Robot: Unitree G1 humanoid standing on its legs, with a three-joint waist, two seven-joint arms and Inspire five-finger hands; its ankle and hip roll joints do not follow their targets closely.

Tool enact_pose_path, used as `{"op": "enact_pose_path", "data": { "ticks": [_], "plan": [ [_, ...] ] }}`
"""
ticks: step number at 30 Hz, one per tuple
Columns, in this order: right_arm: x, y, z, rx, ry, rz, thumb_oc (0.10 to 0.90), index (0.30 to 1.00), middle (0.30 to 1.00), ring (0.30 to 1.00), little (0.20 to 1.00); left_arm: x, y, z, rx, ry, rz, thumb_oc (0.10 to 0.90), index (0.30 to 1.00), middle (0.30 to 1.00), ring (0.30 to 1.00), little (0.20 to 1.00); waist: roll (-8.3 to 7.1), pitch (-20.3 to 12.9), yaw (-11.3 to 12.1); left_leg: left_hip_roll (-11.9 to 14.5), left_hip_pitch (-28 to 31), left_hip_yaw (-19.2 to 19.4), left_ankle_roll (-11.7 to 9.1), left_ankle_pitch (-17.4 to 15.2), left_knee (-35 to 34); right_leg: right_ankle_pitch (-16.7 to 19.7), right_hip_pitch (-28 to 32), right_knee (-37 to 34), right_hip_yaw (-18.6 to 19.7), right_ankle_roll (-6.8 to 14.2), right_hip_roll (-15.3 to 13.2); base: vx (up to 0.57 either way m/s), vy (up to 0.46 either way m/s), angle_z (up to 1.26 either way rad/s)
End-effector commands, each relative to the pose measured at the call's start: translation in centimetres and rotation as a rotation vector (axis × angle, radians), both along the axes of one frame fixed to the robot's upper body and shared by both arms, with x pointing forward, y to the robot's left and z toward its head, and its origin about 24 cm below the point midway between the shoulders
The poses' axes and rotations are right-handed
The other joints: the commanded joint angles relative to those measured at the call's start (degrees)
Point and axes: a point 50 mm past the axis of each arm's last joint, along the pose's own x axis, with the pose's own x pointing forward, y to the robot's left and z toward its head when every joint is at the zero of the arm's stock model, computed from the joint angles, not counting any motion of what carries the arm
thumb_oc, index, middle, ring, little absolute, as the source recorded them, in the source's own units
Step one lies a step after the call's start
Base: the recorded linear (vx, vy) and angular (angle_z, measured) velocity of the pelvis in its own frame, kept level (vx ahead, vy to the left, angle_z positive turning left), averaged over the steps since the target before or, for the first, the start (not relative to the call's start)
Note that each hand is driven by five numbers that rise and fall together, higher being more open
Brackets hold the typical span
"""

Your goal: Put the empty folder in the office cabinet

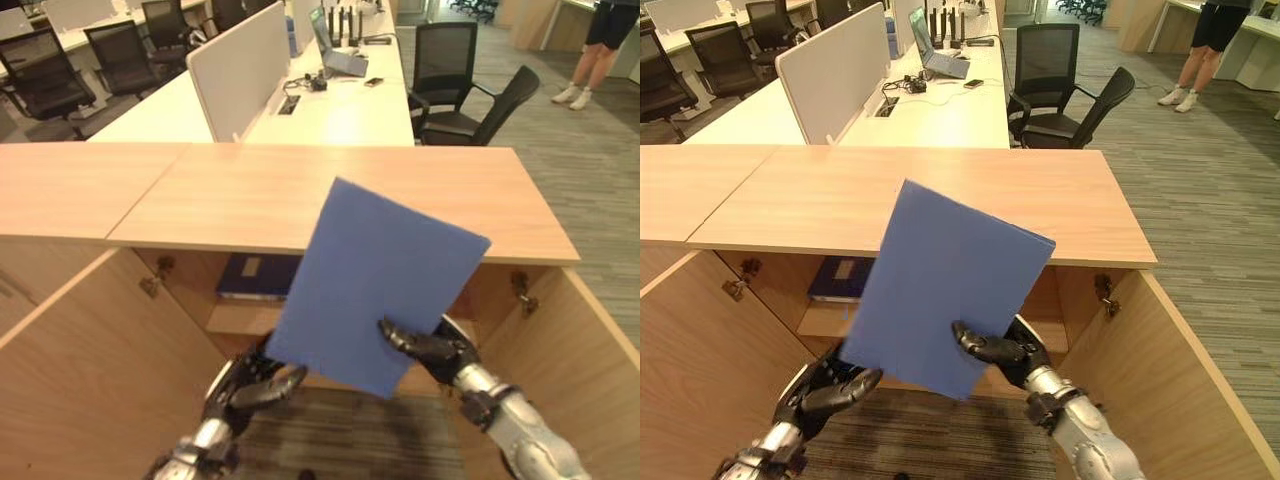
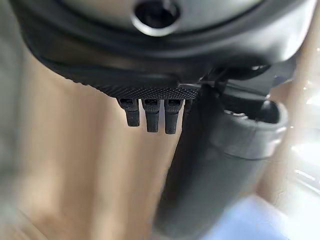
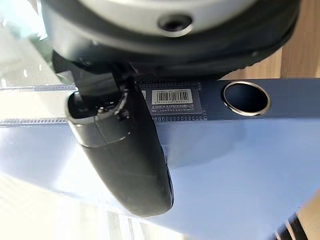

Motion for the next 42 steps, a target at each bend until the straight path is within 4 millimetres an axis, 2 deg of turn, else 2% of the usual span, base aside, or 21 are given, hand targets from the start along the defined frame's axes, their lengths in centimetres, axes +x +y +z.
{"op": "enact_pose_path", "data": {
  "ticks": [1, 3, 7, 9, 14, 15, 19, 22, 23, 24, 25, 26, 30, 35, 42],
  "plan": [
    [1.9, 2.6, 7.8, 0.064, -0.43, 0.163, 0.4, 0.3, 0.3, 0.3, 0.3, 1.1, 2.8, 0.7, 0.265, 0.023, -0.16, 0.8, 0.9, 0.9, 0.9, 0.9, -1.51, -0.7, 0.2, -0.5, 4.4, -1.1, -1.2, -6.5, -0.1, -3.2, -0.7, 0.4, 2.4, 2.1, -0.2, -0.01, 0.009, 0.07],
    [2.0, 2.9, 7.3, 0.029, -0.424, 0.173, 0.4, 0.3, 0.3, 0.3, 0.3, -1.8, 2.6, -2.8, 0.34, 0.255, -0.238, 0.8, 0.9, 0.9, 0.9, 0.9, -1.41, -0.5, 0.1, -0.5, 4.2, -1.1, -1.2, -6.4, -0.1, -3.1, -1.1, 0.4, 2.6, 2.1, -0.2, -0.02, 0.011, 0.07],
    [1.8, 3.7, 6.0, -0.088, -0.396, 0.227, 0.4, 0.3, 0.3, 0.3, 0.3, -5.9, 0.2, -6.8, 0.374, 0.524, -0.402, 0.8, 0.9, 0.9, 0.9, 0.9, -1.43, 0.0, 0.1, -0.4, 3.9, -1.2, -1.2, -6.4, -0.1, -3.4, -1.4, 0.4, 2.4, 2.0, 0.0, 0.0, 0.0, 0.0],
    [1.8, 3.7, 5.6, -0.106, -0.382, 0.226, 0.4, 0.3, 0.3, 0.3, 0.3, -6.2, -0.2, -7.2, 0.381, 0.545, -0.42, 0.8, 0.9, 0.9, 0.9, 0.9, -1.36, 0.1, 0.1, -0.4, 3.8, -1.3, -1.2, -6.4, -0.1, -3.5, -1.4, 0.4, 2.3, 2.0, 0.0, -0.01, -0.006, 0.04],
    [2.0, 3.5, 1.7, -0.244, -0.245, 0.189, 0.4, 0.3, 0.3, 0.3, 0.3, -7.3, -0.9, -8.1, 0.372, 0.626, -0.436, 0.8, 0.9, 0.9, 0.9, 0.9, -1.36, 0.7, 0.5, -0.5, 3.3, -1.8, -1.2, -6.2, -0.1, -3.7, -1.5, 0.4, 1.9, 1.8, 0.1, 0.0, -0.005, 0.03],
    [2.0, 3.5, 1.7, -0.245, -0.246, 0.19, 0.4, 0.3, 0.3, 0.3, 0.3, -7.3, -0.9, -8.1, 0.372, 0.626, -0.435, 0.8, 0.9, 0.9, 0.9, 0.9, -1.38, 0.7, 0.4, -0.5, 3.3, -1.8, -1.3, -6.2, -0.1, -3.7, -1.5, 0.4, 1.9, 1.8, 0.1, 0.0, -0.008, 0.1],
    [2.1, 3.3, -0.9, -0.314, -0.155, 0.146, 0.4, 0.3, 0.3, 0.3, 0.3, -6.7, -0.8, -8.1, 0.383, 0.62, -0.425, 0.8, 0.9, 0.9, 0.9, 0.9, -1.38, 1.1, 0.9, -0.5, 3.0, -2.3, -1.2, -6.1, -0.1, -3.8, -1.3, 0.4, 1.3, 1.7, 0.1, 0.0, -0.006, 0.08],
    [1.9, 3.4, -3.5, -0.298, -0.039, 0.106, 0.4, 0.3, 0.3, 0.3, 0.3, -5.9, -0.5, -7.8, 0.392, 0.599, -0.398, 0.8, 0.9, 0.9, 0.9, 0.9, -1.34, 1.3, 1.3, -0.6, 2.9, -2.8, -1.2, -6.0, -0.1, -3.9, -1.2, 0.4, 0.8, 1.7, 0.1, 0.01, -0.01, 0.06],
    [1.3, 3.5, -5.5, -0.257, 0.066, 0.061, 0.4, 0.3, 0.3, 0.3, 0.3, -5.6, -0.4, -7.8, 0.398, 0.592, -0.393, 0.8, 0.9, 0.9, 0.9, 0.9, -1.3, 1.4, 1.5, -0.6, 2.9, -3.2, -1.3, -6.0, -0.1, -4.0, -1.0, 0.4, 0.5, 1.6, 0.1, 0.02, -0.015, 0.04],
    [1.3, 3.5, -5.5, -0.255, 0.065, 0.061, 0.4, 0.3, 0.3, 0.3, 0.3, -5.5, -0.4, -7.8, 0.399, 0.592, -0.393, 0.8, 0.9, 0.9, 0.9, 0.9, -1.35, 1.4, 1.4, -0.6, 2.9, -3.2, -1.3, -6.0, -0.1, -4.0, -1.0, 0.4, 0.5, 1.6, 0.1, 0.03, -0.016, 0.07],
    [0.9, 3.6, -7.4, -0.147, 0.176, -0.025, 0.4, 0.3, 0.3, 0.3, 0.3, -5.1, -0.6, -7.7, 0.399, 0.581, -0.401, 0.8, 0.9, 0.9, 0.9, 0.9, -1.23, 1.4, 1.6, -0.7, 2.8, -3.5, -1.3, -5.9, -0.1, -4.0, -0.9, 0.4, 0.2, 1.5, 0.2, 0.01, -0.005, 0.1],
    [0.9, 3.6, -7.4, -0.145, 0.175, -0.025, 0.4, 0.3, 0.3, 0.3, 0.3, -5.1, -0.6, -7.7, 0.4, 0.58, -0.401, 0.8, 0.9, 0.9, 0.9, 0.9, -1.29, 1.5, 1.6, -0.7, 2.8, -3.5, -1.3, -5.9, -0.1, -4.0, -0.9, 0.4, 0.2, 1.5, 0.2, 0.02, -0.005, 0.13],
    [1.2, 4.1, -8.5, 0.196, 0.286, -0.218, 0.4, 0.3, 0.3, 0.3, 0.3, -4.9, 0.0, -7.5, 0.411, 0.578, -0.411, 0.8, 0.9, 0.9, 0.9, 0.9, -1.0, 1.7, 1.9, -0.7, 2.6, -3.8, -1.4, -5.9, -0.1, -4.2, -0.9, 0.4, 0.0, 1.4, 0.3, 0.01, 0.0, 0.1],
    [3.0, 3.5, -7.8, 0.525, 0.28, -0.421, 0.4, 0.3, 0.3, 0.3, 0.3, -5.1, 0.4, -7.3, 0.422, 0.579, -0.431, 0.8, 0.9, 0.9, 0.9, 0.9, -0.69, 2.3, 2.7, -0.7, 2.1, -4.1, -1.7, -5.8, -0.1, -4.3, -1.2, 0.4, -0.5, 1.4, 0.3, 0.0, 0.0, 0.0],
    [6.1, 1.7, -4.9, 0.759, 0.138, -0.605, 0.4, 0.3, 0.3, 0.3, 0.3, -5.4, 0.9, -7.0, 0.434, 0.579, -0.472, 0.8, 0.9, 0.9, 0.9, 0.9, 0.04, 2.7, 4.1, -0.8, 1.5, -5.1, -1.7, -5.8, -0.1, -4.7, -1.3, 0.4, -0.9, 1.5, 0.2, 0.0, -0.007, 0.07]
  ]
}}
